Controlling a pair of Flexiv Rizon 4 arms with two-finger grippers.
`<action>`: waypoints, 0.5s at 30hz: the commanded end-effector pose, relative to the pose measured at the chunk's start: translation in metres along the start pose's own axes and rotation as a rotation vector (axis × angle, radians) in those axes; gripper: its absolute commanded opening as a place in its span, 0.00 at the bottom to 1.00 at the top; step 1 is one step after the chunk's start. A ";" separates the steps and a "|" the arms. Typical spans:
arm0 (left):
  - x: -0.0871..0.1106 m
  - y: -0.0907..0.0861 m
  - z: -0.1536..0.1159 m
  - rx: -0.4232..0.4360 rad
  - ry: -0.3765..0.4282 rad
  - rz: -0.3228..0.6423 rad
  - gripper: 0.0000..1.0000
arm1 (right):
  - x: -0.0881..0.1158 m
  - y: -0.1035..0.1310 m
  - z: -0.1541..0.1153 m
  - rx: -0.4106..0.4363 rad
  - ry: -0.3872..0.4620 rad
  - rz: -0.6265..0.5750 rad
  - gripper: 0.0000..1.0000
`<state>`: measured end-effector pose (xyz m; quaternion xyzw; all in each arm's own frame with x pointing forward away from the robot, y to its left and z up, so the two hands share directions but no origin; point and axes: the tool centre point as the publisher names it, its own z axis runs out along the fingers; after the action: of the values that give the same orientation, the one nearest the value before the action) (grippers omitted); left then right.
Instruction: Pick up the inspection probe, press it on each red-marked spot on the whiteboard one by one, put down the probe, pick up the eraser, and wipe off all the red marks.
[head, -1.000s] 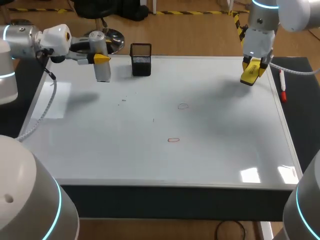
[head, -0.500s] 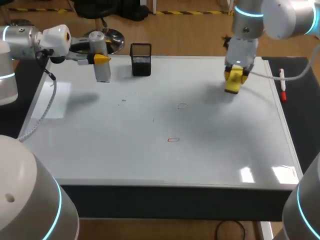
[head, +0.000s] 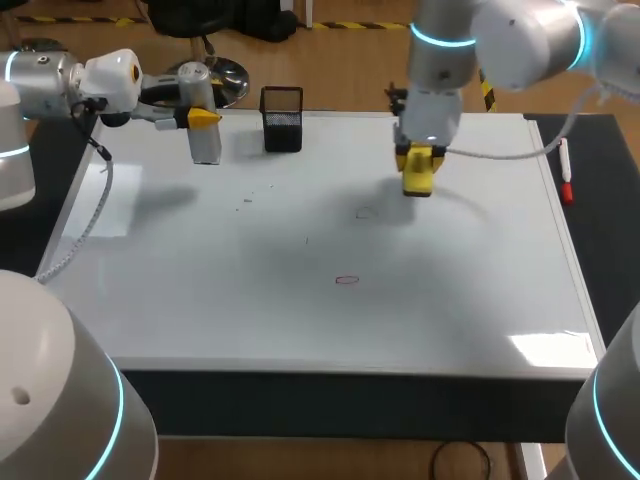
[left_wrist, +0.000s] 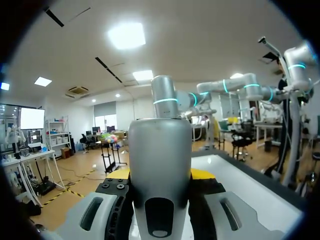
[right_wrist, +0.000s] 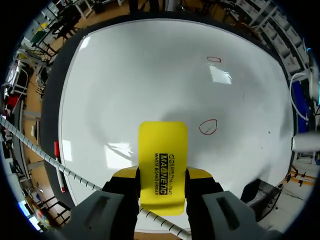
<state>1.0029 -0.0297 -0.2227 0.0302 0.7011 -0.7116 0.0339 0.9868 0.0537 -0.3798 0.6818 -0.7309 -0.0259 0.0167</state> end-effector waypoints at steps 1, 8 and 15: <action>0.002 -0.002 0.001 -0.002 -0.006 0.002 0.00 | -0.022 0.009 0.003 0.010 0.028 -0.027 0.00; 0.002 -0.002 0.001 -0.002 -0.006 0.002 0.00 | -0.049 0.015 0.010 0.015 0.031 -0.075 0.00; 0.002 -0.002 0.001 -0.002 -0.006 0.002 0.00 | -0.074 0.019 0.020 0.005 0.006 -0.100 0.00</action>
<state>1.0028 -0.0297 -0.2226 0.0301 0.7012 -0.7115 0.0339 0.9674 0.1210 -0.3913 0.7179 -0.6956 -0.0239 0.0110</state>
